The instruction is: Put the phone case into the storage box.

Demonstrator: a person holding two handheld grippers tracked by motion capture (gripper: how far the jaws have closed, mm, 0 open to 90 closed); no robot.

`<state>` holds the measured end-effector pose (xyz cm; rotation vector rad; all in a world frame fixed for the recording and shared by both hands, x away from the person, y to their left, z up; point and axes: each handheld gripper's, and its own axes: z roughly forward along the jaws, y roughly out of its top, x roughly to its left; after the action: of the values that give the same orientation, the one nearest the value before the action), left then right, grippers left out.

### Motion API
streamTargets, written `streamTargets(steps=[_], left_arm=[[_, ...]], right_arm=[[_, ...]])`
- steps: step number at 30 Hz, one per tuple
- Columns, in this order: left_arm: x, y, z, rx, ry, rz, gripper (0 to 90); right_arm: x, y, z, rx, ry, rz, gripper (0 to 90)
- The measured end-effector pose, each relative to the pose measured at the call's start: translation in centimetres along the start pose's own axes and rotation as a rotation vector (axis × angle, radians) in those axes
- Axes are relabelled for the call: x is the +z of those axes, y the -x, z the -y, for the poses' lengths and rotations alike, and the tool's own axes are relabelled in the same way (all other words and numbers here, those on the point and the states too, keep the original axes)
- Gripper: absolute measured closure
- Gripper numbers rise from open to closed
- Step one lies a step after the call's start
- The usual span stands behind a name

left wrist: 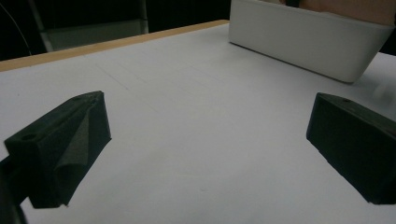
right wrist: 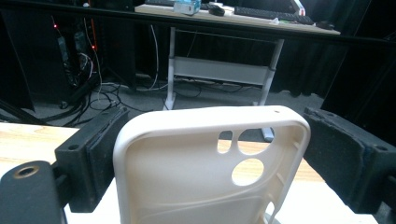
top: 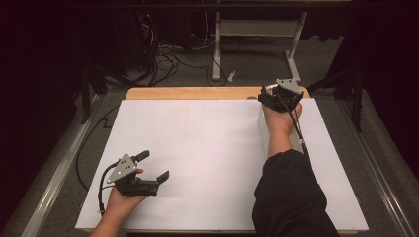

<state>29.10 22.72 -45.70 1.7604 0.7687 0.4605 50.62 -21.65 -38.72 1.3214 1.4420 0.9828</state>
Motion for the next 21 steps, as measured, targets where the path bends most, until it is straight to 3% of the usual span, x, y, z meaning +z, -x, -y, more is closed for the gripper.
streamTargets(steps=[21], left_arm=[[0.11, 0.05, 0.02, 0.005, -0.007, 0.004, 1.2]], right_arm=[[0.32, 0.05, 0.15, -0.018, -0.001, 0.007, 9.3]])
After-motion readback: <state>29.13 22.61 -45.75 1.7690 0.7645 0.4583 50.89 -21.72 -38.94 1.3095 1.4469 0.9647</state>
